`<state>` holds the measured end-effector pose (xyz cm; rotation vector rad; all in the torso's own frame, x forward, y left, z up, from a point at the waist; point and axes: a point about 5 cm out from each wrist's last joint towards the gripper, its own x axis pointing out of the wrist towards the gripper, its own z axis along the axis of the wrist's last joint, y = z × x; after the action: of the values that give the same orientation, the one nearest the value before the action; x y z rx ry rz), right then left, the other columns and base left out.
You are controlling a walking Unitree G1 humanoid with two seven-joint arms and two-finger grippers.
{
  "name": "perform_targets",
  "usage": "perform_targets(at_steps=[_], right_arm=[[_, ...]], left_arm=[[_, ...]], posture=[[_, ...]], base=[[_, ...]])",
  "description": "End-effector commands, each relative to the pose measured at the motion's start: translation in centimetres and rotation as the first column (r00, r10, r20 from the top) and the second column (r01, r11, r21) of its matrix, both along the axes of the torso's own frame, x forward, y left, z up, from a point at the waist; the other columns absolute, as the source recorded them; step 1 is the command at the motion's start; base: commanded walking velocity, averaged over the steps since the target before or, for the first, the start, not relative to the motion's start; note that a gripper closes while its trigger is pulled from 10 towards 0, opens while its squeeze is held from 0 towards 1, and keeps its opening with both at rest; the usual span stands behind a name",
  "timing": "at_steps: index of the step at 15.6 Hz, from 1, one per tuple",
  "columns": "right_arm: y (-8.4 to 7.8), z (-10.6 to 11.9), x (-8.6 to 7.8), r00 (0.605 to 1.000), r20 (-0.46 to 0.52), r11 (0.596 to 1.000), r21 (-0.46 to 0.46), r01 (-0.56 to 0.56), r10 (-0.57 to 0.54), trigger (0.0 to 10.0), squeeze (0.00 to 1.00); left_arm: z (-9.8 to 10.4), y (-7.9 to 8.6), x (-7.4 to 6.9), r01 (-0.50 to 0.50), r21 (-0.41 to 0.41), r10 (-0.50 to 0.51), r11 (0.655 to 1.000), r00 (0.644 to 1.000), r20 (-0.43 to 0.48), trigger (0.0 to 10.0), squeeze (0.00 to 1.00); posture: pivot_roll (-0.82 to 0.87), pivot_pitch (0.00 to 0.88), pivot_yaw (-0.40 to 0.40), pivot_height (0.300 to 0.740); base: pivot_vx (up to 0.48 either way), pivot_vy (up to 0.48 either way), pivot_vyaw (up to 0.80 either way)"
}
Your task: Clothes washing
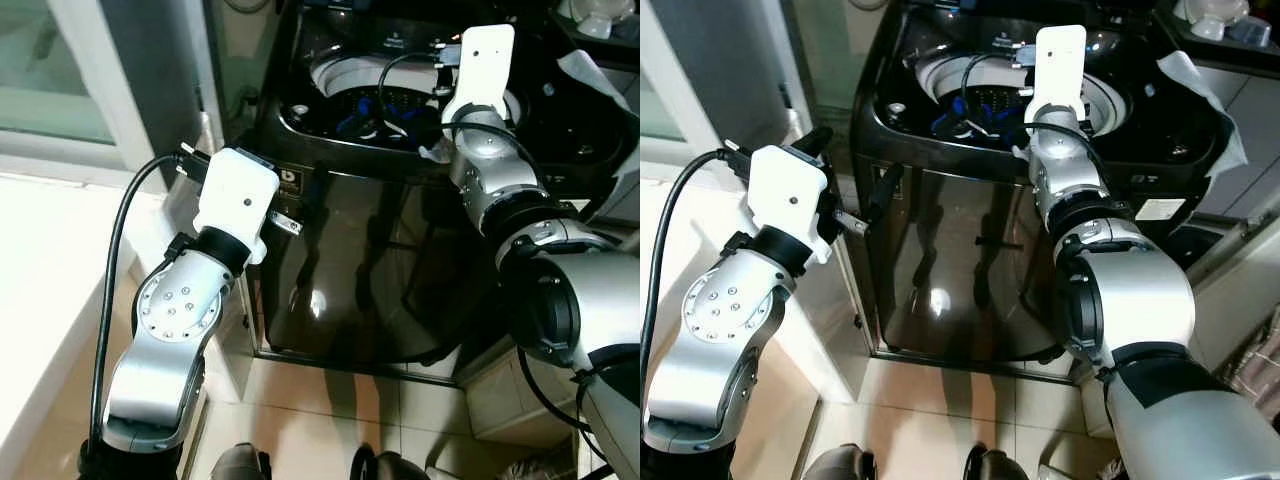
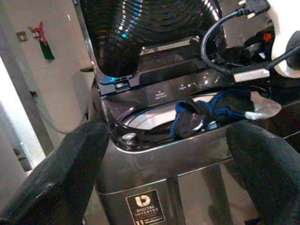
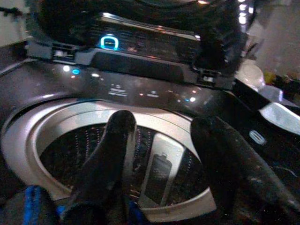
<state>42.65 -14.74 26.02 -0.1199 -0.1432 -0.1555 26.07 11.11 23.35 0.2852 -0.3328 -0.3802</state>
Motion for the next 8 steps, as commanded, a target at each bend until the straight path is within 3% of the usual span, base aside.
perform_targets(at_steps=[1,3,4,6,7,8], right_arm=[[-1.0,0.8,0.0,0.999,0.018,0.996,0.078,0.043,-0.044,10.0,0.0],[-1.3,2.2,-0.1,0.991,0.109,0.99,0.127,0.069,-0.083,10.0,0.0],[-0.5,3.6,-0.3,0.976,0.207,0.994,0.096,0.051,-0.07,10.0,0.0],[1.5,5.8,-1.4,0.905,0.425,0.999,0.054,-0.009,-0.015,10.0,0.0],[2.0,5.6,-1.6,0.897,0.443,0.997,0.075,-0.036,-0.001,10.0,0.0],[2.7,4.0,-2.0,0.903,0.429,0.986,0.145,-0.078,0.008,10.0,0.0]], left_arm=[[-0.1,-0.2,0.0,0.017,0.0,-0.017,1.0,1.0,-0.001,10.0,0.0],[-0.1,0.1,0.1,0.001,-0.002,-0.001,1.0,1.0,0.006,10.0,0.0],[0.0,0.2,0.1,-0.007,-0.008,0.007,1.0,1.0,0.012,10.0,0.0],[0.0,0.2,0.2,-0.012,-0.021,0.012,1.0,1.0,0.016,10.0,0.0],[0.0,0.1,0.2,-0.007,-0.022,0.008,1.0,1.0,0.015,10.0,0.0],[-0.3,-0.1,0.2,0.001,-0.02,-0.001,1.0,1.0,0.013,10.0,0.0]], posture=[[0.23,0.057,-0.03,0.74],[0.22,0.056,-0.043,0.74],[0.22,0.059,-0.043,0.74],[0.2,0.061,-0.043,0.74],[0.19,0.057,-0.048,0.74],[0.18,0.056,-0.051,0.74]], base=[[0.0,0.0,0.0],[0.0,0.0,0.0],[0.0,0.0,0.0],[0.0,0.0,0.0],[0.0,0.0,0.0],[0.0,0.0,0.0]])
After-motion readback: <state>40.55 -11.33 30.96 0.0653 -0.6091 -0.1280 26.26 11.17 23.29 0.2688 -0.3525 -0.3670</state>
